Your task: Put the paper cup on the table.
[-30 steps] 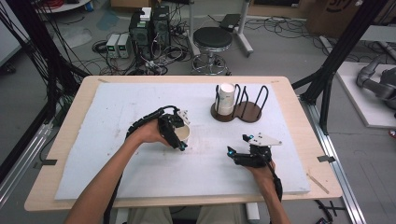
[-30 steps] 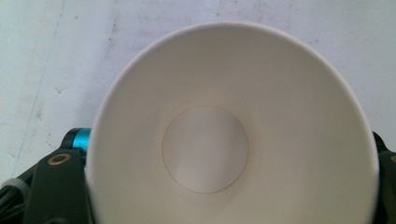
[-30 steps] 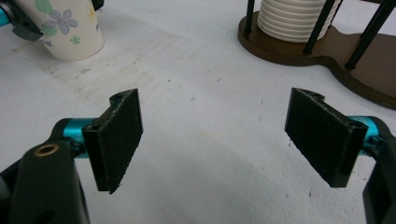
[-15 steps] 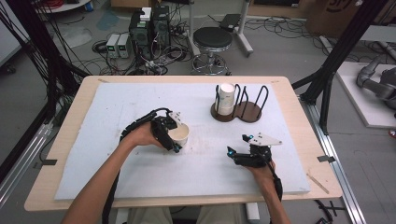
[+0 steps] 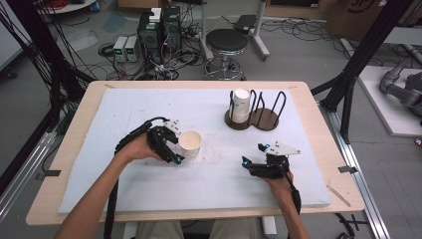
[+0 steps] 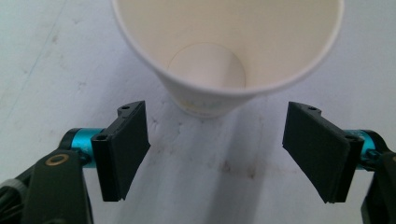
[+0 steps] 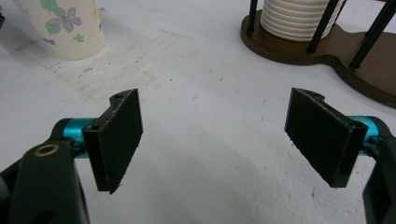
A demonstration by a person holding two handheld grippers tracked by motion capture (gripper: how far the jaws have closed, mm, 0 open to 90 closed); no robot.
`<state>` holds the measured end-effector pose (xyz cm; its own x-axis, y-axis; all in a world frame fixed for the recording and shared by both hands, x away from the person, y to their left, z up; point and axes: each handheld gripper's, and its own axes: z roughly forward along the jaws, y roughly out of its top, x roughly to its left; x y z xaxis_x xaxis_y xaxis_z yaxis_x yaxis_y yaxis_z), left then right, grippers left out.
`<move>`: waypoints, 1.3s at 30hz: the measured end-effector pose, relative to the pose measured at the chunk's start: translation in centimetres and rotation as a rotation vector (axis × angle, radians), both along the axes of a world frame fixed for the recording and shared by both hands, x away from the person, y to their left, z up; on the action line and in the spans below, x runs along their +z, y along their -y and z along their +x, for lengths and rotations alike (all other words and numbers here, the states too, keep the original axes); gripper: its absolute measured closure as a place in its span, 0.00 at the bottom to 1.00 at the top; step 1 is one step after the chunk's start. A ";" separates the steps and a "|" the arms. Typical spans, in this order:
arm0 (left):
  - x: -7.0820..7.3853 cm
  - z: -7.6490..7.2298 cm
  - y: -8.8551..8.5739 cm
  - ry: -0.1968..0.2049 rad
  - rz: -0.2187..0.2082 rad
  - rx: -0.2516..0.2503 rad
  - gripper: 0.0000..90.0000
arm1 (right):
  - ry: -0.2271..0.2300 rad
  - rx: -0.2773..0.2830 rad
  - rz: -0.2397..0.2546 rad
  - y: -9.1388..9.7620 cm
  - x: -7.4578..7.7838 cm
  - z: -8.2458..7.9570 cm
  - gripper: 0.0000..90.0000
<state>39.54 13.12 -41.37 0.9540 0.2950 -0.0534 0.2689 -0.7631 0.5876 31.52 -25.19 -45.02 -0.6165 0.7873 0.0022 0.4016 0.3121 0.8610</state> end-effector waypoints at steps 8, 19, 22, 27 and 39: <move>0.7 -2.6 -3.8 0.058 -0.104 0.062 0.25 | 0.005 0.002 0.005 0.0 0.0 0.0 0.22; -0.7 -6.3 -8.4 0.123 -0.231 0.210 0.25 | 0.005 0.007 0.009 0.1 0.0 -0.1 0.22; -1.9 -7.3 -9.5 0.165 -0.264 0.273 0.25 | 0.012 0.009 0.014 0.1 0.0 -0.1 0.22; -3.1 -8.7 -11.0 0.227 -0.365 0.393 0.25 | 0.019 0.013 0.021 0.2 0.0 -0.3 0.22; -4.4 -10.5 -12.5 0.353 -0.486 0.602 0.25 | 0.058 0.006 0.026 0.3 0.0 -0.6 0.22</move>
<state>29.07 25.61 -45.77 0.6262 0.7789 -0.0346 0.2874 -0.1894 0.9389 30.92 -25.48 -45.02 -0.6212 0.7835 -0.0127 0.3493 0.2914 0.8905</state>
